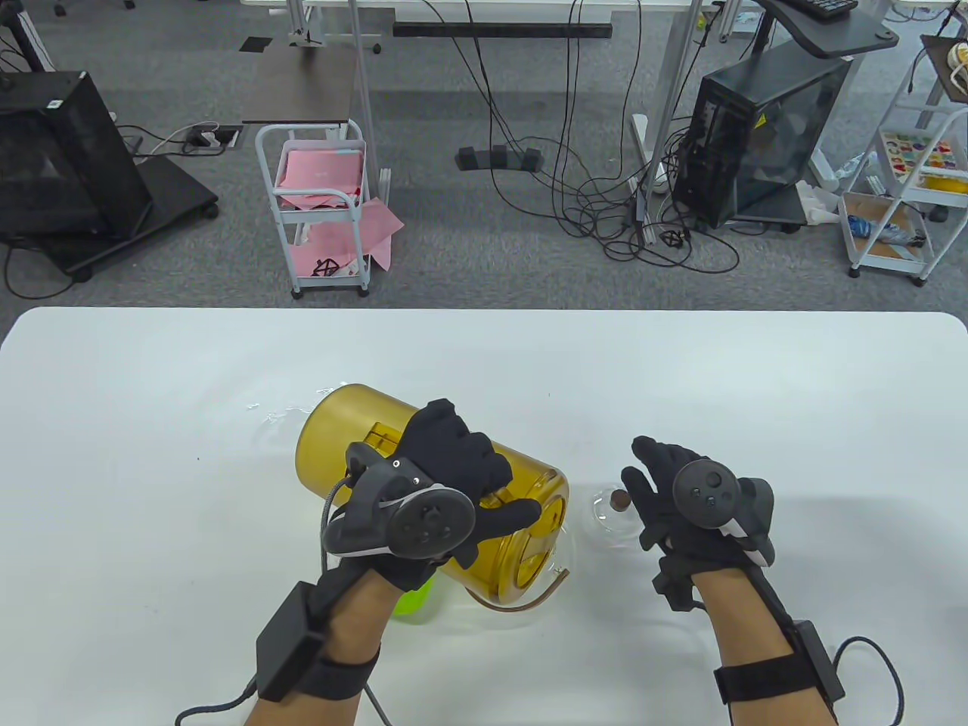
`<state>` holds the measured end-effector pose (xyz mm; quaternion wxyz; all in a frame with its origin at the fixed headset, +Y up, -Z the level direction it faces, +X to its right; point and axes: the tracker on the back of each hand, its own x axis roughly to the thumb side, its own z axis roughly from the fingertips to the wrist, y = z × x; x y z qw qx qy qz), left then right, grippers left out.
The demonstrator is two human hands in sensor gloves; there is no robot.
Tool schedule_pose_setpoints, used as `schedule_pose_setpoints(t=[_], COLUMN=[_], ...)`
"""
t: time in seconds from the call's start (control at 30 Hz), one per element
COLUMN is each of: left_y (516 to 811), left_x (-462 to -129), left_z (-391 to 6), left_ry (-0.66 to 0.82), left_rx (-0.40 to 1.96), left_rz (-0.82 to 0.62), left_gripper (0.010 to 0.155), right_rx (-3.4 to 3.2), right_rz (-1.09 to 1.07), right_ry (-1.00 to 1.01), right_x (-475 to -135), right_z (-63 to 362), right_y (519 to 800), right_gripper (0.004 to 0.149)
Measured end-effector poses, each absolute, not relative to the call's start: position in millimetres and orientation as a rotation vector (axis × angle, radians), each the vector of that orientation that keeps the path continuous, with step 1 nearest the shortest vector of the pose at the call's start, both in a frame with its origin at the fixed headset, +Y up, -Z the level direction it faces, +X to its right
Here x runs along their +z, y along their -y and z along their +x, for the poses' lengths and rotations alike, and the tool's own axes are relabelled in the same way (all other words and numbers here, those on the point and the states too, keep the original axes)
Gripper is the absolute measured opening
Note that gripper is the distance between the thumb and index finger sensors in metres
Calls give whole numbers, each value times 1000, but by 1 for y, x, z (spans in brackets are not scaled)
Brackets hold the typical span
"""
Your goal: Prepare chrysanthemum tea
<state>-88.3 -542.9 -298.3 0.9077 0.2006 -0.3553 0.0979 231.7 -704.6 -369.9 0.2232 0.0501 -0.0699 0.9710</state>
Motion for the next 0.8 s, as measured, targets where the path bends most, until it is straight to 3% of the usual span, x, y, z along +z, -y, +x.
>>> schedule_pose_setpoints(t=[0.8], left_y=[544], left_x=[-300], left_z=[-88], left_ry=[726], left_rx=[196], left_rz=[404], left_gripper=[51], right_rx=[2695], right_rz=[145], right_ry=[182], right_x=[-370], right_z=[230], right_y=[705], right_gripper=[60])
